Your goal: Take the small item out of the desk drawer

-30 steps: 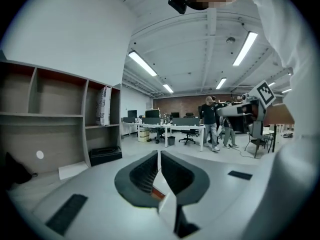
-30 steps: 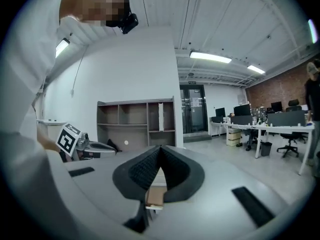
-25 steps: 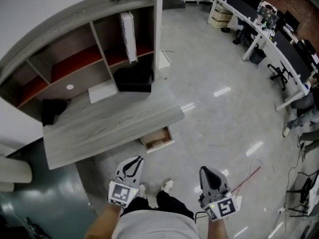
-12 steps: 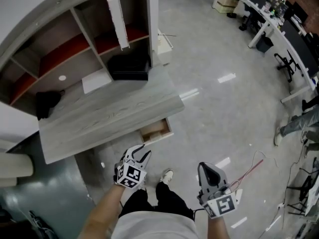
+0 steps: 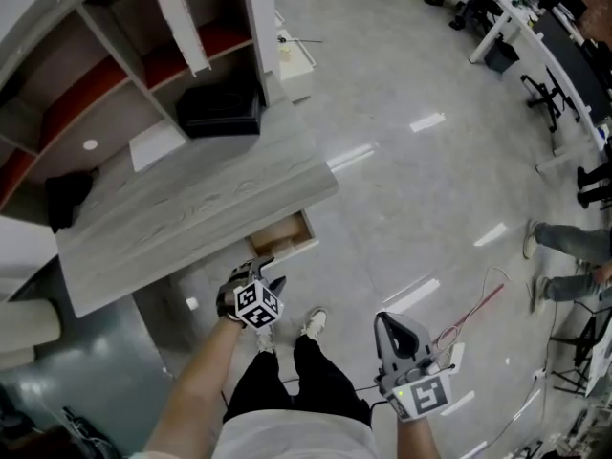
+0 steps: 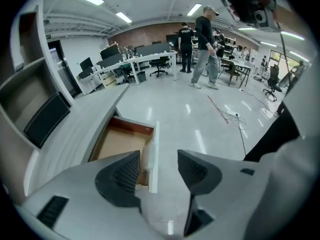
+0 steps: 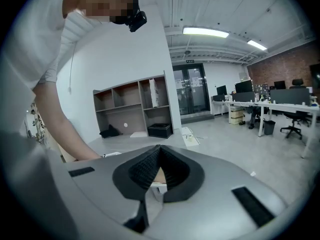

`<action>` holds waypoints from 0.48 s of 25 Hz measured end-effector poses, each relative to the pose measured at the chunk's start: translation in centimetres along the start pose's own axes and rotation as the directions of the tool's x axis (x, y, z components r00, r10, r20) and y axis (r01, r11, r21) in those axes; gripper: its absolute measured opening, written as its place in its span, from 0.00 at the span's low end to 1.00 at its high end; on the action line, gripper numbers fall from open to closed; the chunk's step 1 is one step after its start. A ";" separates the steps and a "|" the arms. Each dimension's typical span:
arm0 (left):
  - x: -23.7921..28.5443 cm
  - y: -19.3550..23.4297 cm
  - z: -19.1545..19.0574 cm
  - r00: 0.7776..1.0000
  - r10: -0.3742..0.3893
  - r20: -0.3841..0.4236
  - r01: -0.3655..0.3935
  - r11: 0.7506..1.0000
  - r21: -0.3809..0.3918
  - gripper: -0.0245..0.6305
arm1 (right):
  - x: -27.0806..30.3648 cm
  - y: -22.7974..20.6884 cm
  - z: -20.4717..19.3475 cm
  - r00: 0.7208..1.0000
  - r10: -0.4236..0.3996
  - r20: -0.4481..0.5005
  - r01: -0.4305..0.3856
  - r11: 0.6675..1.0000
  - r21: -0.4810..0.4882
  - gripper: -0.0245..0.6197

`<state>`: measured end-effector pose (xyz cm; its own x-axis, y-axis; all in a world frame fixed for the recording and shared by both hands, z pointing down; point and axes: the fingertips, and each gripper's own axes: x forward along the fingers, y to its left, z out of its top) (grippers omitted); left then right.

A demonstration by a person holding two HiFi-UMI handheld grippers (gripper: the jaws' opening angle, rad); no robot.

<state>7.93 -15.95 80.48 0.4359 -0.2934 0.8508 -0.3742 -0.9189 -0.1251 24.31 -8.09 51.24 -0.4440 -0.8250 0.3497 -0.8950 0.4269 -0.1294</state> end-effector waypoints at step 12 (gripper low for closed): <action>7.5 0.7 -0.3 0.990 -0.058 -0.132 0.062 0.998 0.030 0.41 | 0.3 -3.4 -3.5 0.999 -0.021 -0.049 0.024 0.998 0.052 0.07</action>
<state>10.66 -18.66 86.92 0.3448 -0.2027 0.9165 -0.3215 -0.9429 -0.0875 27.35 -8.48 55.05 -0.4223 -0.8147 0.3975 -0.9063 0.3871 -0.1695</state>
